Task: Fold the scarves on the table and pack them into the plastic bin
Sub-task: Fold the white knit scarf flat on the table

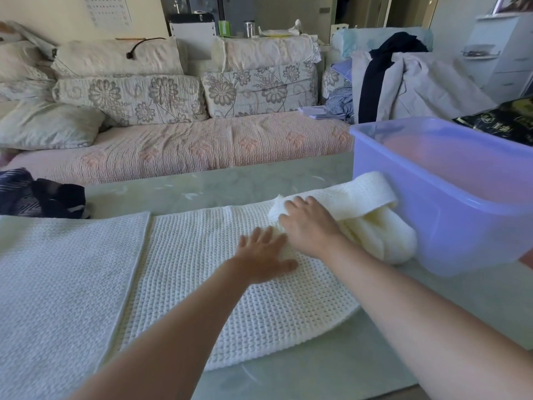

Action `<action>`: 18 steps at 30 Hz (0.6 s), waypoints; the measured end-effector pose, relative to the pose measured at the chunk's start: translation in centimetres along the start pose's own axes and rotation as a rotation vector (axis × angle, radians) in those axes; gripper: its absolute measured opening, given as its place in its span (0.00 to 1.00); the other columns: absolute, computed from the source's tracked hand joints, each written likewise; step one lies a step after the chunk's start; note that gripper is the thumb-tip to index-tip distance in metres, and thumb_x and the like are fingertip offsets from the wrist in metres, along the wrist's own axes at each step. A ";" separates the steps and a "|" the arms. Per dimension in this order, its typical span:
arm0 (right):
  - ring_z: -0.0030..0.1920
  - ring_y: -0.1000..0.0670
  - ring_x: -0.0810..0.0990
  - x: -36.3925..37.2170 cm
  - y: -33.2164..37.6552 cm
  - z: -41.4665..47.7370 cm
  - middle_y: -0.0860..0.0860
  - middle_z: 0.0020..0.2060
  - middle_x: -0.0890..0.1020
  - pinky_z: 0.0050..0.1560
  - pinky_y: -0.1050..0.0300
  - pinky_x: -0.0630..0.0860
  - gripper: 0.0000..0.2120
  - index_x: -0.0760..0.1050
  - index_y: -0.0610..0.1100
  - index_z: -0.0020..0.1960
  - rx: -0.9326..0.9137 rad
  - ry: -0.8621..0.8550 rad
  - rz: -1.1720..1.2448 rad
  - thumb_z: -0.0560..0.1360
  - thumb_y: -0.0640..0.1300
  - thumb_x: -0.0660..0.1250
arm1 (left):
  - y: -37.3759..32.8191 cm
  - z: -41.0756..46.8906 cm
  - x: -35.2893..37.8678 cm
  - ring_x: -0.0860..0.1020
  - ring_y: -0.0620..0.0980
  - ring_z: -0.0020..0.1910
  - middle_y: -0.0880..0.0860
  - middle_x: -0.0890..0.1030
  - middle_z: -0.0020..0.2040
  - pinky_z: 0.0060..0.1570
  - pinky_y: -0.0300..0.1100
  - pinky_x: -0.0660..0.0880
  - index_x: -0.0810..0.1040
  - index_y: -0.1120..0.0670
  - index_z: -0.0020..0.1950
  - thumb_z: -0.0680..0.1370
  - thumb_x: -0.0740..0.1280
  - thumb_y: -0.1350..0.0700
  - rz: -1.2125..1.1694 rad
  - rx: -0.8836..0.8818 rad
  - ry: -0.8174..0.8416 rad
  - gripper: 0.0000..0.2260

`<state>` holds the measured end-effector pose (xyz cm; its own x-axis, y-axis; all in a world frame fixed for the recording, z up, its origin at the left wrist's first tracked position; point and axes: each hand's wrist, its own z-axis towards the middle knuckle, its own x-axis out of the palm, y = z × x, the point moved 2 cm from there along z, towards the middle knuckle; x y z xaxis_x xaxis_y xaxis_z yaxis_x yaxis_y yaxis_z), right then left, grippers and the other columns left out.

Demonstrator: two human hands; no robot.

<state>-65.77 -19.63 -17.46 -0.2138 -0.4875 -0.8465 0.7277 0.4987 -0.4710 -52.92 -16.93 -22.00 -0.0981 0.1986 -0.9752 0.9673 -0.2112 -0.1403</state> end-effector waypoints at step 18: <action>0.79 0.45 0.52 3.6 1.7 4.7 0.45 0.80 0.56 0.77 0.41 0.49 0.24 0.60 0.50 0.78 0.004 0.299 0.230 0.83 0.52 0.52 | 8.6 -3.0 0.7 0.41 0.51 0.79 0.49 0.44 0.81 0.77 0.54 0.40 0.48 0.42 0.80 0.81 0.50 0.35 -0.084 -0.140 -0.110 0.30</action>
<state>-62.26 -23.87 -20.16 -0.2251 -0.1325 -0.9653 0.7811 0.5677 -0.2601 -43.96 -15.69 -23.34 -0.1973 0.1024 -0.9750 0.9770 -0.0615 -0.2042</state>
